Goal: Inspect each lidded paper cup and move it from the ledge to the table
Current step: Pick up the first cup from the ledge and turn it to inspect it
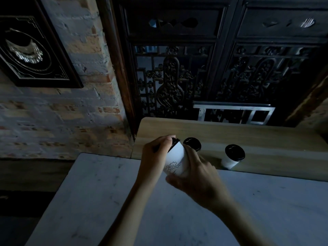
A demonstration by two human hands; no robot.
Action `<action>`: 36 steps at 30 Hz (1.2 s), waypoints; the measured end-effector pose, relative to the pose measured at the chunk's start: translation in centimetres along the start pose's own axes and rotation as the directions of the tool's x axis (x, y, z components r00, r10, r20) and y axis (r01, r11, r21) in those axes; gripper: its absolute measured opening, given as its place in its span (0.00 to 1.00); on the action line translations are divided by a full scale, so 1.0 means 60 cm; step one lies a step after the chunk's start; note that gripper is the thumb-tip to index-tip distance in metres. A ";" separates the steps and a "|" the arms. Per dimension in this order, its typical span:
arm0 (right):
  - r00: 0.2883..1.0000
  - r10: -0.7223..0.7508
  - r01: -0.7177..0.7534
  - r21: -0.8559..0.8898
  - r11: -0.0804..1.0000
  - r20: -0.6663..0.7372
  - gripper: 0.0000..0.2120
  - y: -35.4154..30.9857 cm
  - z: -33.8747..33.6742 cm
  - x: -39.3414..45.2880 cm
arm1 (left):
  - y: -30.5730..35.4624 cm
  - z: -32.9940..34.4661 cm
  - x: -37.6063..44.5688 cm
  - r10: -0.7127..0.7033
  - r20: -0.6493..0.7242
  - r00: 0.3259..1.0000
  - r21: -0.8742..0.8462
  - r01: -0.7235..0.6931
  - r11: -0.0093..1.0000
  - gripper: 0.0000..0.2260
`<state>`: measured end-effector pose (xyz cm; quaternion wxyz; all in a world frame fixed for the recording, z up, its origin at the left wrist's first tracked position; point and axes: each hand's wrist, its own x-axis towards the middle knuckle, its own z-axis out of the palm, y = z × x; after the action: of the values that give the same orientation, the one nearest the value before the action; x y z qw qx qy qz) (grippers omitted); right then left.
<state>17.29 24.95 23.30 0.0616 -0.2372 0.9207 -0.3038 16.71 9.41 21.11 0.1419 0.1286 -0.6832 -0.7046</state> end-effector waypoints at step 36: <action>0.992 -0.104 0.020 0.740 0.672 0.068 0.34 0.054 -0.074 -0.011 | -0.001 0.007 -0.046 -0.388 0.094 0.917 -0.495 0.381 0.781 0.17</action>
<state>15.44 29.90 24.96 0.1896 -0.2387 0.7066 -0.6387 19.10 10.85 21.02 0.0282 0.2281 -0.4336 -0.8713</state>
